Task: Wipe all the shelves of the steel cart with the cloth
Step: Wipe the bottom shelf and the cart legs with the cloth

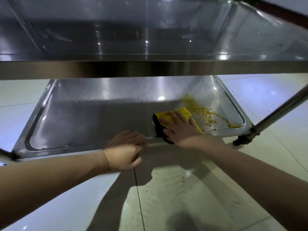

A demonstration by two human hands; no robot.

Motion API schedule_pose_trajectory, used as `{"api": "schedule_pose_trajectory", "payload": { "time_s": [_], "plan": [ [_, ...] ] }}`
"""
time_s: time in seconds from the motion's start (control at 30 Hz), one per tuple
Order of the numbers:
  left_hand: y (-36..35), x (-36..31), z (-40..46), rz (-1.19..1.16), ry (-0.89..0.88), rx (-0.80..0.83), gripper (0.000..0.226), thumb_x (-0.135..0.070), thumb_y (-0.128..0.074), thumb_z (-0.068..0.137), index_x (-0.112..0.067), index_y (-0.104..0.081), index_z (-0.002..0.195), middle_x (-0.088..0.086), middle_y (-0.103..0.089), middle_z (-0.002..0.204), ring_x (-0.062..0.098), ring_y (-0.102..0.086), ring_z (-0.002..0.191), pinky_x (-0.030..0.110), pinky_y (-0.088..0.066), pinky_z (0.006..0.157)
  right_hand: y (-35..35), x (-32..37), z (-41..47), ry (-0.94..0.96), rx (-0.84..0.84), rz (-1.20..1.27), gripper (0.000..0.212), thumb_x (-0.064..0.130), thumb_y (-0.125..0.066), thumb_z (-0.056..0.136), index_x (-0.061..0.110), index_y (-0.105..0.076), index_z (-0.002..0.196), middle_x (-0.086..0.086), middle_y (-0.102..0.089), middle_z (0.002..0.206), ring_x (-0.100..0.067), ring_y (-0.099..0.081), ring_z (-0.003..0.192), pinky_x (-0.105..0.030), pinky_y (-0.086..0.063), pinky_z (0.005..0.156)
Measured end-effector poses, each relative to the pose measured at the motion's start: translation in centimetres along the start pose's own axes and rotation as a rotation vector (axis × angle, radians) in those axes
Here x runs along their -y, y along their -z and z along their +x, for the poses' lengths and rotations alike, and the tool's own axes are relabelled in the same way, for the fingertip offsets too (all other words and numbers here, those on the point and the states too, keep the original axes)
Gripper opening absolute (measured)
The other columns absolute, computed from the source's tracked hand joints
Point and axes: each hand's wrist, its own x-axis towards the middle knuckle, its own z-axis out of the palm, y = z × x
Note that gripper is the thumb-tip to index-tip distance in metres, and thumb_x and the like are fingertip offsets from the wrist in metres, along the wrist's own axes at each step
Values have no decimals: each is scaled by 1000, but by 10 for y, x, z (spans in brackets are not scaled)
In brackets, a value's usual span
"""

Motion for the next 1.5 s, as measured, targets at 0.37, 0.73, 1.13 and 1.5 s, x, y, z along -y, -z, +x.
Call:
{"api": "schedule_pose_trajectory", "payload": {
  "time_s": [0.37, 0.73, 1.13, 1.5],
  "plan": [
    [6, -10, -3, -50, 75, 2, 45, -40, -54, 74, -16, -69, 109, 2, -57, 101, 25, -53, 92, 39, -48, 79, 22, 1, 67, -21, -48, 21, 56, 55, -30, 108, 54, -10, 160, 8, 6, 175, -24, 7, 161, -68, 1, 123],
    [-3, -7, -2, -26, 37, 10, 55, -38, -57, 77, -11, -63, 125, 3, -57, 108, 25, -55, 96, 40, -48, 82, 44, -18, 125, -73, -38, 40, 59, 56, -32, 107, 51, -9, 161, 1, 5, 175, -31, 4, 161, -70, 1, 121],
    [-2, 0, -3, 65, -31, -6, 57, -37, -60, 76, -12, -63, 127, 2, -57, 109, 25, -57, 97, 37, -45, 82, 18, -4, 60, -2, -31, 55, 56, 53, -26, 109, 53, -5, 161, 3, 14, 174, -28, 14, 160, -67, 6, 123],
    [0, 11, 21, 52, -134, -135, 7, -25, -62, 76, -22, -66, 81, 0, -56, 85, 25, -58, 79, 36, -46, 73, 0, 8, 10, -7, 4, 43, 56, 56, -21, 110, 52, -1, 162, 5, 19, 173, -28, 20, 159, -66, 8, 123]
  ]
}}
